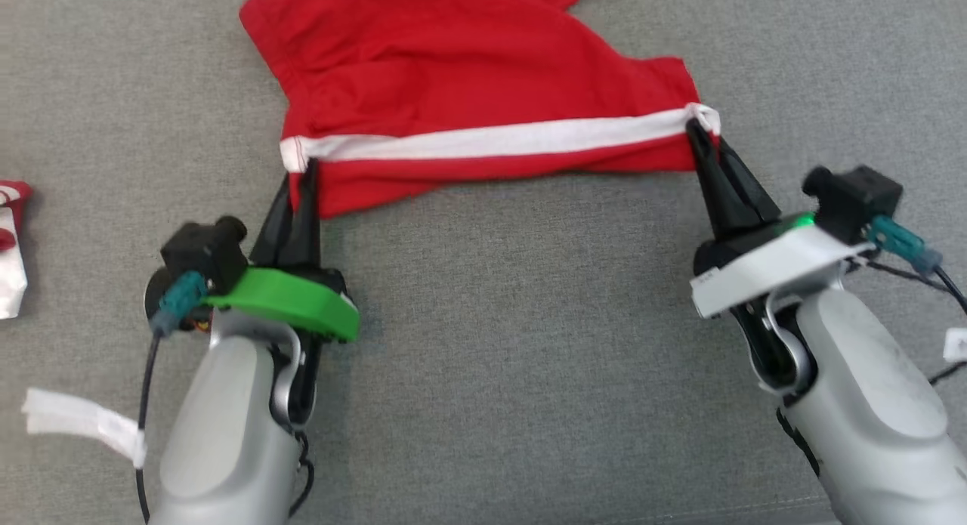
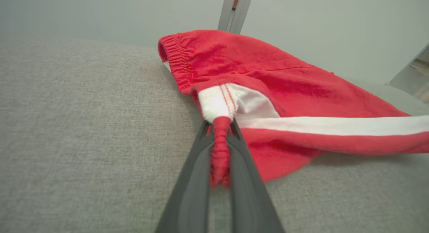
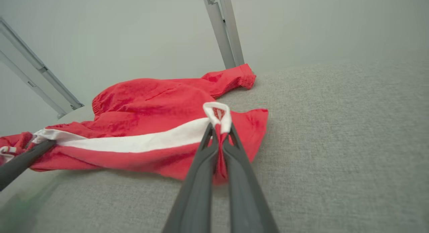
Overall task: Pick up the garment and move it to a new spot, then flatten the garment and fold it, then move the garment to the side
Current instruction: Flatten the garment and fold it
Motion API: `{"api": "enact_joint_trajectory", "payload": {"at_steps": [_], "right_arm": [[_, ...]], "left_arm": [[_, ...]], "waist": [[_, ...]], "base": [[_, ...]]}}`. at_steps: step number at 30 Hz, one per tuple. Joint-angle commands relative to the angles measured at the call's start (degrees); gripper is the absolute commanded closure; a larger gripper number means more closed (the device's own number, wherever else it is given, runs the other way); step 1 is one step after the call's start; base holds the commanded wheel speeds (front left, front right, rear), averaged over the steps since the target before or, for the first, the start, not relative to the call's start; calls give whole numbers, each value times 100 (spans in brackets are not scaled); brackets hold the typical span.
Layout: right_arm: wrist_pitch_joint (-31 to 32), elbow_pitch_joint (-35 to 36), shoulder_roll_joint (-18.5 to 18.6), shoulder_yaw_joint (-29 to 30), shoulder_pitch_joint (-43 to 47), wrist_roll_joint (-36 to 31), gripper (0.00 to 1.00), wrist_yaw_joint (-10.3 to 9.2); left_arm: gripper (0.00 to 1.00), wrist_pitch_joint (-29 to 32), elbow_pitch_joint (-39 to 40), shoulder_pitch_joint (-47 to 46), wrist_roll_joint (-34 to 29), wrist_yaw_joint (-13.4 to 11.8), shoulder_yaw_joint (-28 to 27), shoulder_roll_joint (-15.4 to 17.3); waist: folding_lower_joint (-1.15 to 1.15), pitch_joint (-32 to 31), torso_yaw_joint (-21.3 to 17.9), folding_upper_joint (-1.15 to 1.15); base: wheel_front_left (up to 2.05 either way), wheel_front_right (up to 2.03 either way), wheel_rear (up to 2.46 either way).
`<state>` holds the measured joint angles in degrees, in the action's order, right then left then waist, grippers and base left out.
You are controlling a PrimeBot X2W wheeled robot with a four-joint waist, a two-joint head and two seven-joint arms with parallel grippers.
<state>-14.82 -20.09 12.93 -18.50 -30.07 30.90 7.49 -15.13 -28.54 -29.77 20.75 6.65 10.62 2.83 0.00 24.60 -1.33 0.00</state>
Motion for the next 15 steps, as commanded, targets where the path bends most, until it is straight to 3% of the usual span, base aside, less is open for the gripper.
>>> {"api": "enact_joint_trajectory", "payload": {"at_steps": [1, 8, 15], "right_arm": [[-27, 275, 77, 171, 354, -95, 100, 0], [-27, 1876, 177, 942, 2164, -595, 100, 0], [228, 3011, 65, 1477, 3395, -900, 100, 0]], "left_arm": [[100, -2, 271, 346, -99, 24, 11, 19], [100, -2, 1570, 1911, -341, 79, 414, 52], [100, 102, 2547, 2883, -383, 47, 767, 245]], "waist": [[0, -232, 92, 0], [0, -722, 255, 0], [0, -966, 273, 0]], "base": [[0, 0, 0], [0, 0, 0], [0, 0, 0]]}}
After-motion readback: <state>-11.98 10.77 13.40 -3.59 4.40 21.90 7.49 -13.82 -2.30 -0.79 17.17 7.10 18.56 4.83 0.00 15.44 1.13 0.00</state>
